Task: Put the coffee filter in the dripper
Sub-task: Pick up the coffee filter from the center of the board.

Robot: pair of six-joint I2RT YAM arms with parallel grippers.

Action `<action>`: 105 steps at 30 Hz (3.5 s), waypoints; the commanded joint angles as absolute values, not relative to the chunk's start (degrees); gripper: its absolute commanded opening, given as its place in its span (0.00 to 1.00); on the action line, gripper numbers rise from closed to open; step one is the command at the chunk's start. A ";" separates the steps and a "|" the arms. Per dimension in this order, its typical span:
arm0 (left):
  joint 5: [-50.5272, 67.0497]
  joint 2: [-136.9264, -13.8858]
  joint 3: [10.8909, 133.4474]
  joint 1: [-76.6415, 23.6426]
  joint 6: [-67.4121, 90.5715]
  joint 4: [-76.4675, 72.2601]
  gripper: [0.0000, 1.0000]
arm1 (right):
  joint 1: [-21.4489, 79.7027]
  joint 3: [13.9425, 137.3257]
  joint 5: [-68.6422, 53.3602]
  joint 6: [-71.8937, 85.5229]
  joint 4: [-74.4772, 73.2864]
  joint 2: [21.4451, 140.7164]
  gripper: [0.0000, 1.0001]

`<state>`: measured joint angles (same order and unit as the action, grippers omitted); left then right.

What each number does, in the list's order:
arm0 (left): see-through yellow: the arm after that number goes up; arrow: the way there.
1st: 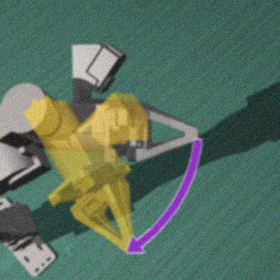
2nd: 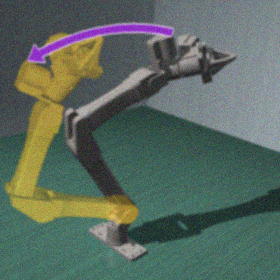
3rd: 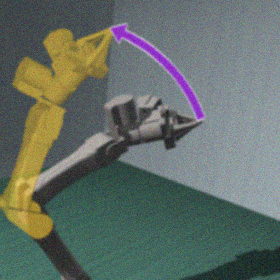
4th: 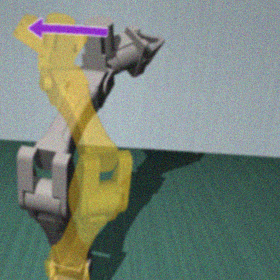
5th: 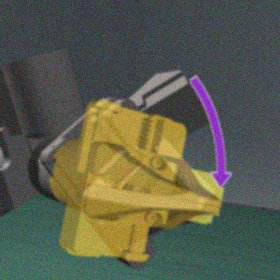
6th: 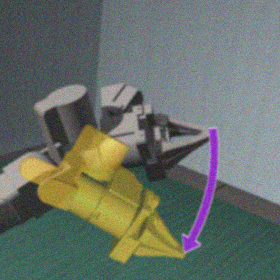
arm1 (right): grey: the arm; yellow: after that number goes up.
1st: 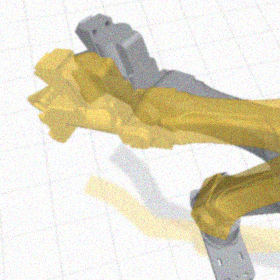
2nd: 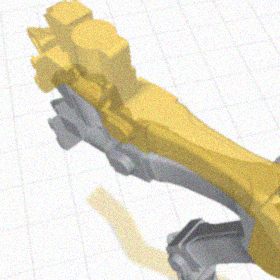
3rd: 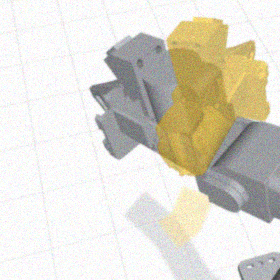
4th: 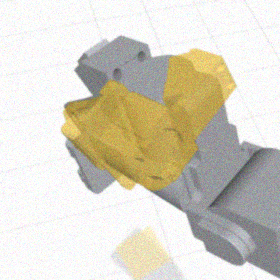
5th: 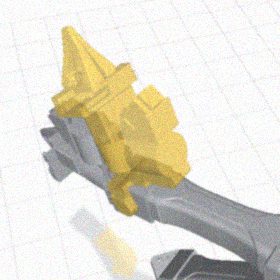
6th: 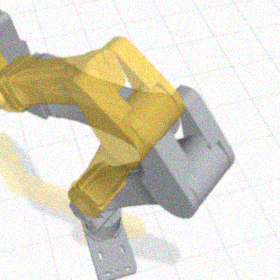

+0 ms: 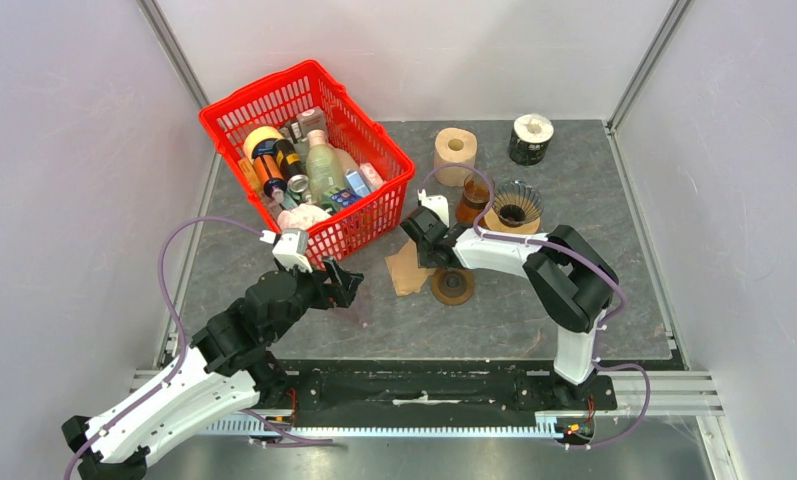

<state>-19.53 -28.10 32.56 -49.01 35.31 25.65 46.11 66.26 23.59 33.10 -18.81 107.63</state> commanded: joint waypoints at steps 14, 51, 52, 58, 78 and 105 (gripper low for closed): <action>-21.88 -27.97 32.61 -49.31 37.44 24.79 0.93 | 46.14 66.30 17.83 36.11 -21.32 113.06 0.24; -15.32 -26.91 32.26 -49.31 37.14 18.98 0.96 | 46.12 61.62 11.32 33.84 -19.70 82.12 0.01; -13.08 -26.97 31.93 -49.31 37.18 16.71 0.97 | 46.13 60.06 10.38 33.67 -18.80 80.22 0.02; -0.98 -32.63 29.79 -49.22 40.94 0.29 1.00 | 46.14 51.03 3.03 31.23 -10.55 70.64 0.02; 4.10 -45.22 30.70 -49.29 44.63 -8.40 0.99 | 46.14 46.04 1.02 27.30 -7.38 62.82 0.01; 3.81 -48.91 32.25 -49.31 42.74 -7.27 0.84 | 46.16 46.31 -4.37 28.64 -3.69 63.40 0.01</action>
<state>3.14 -47.70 30.13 -49.01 43.94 -5.72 46.00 45.78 -2.55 28.45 -7.03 63.68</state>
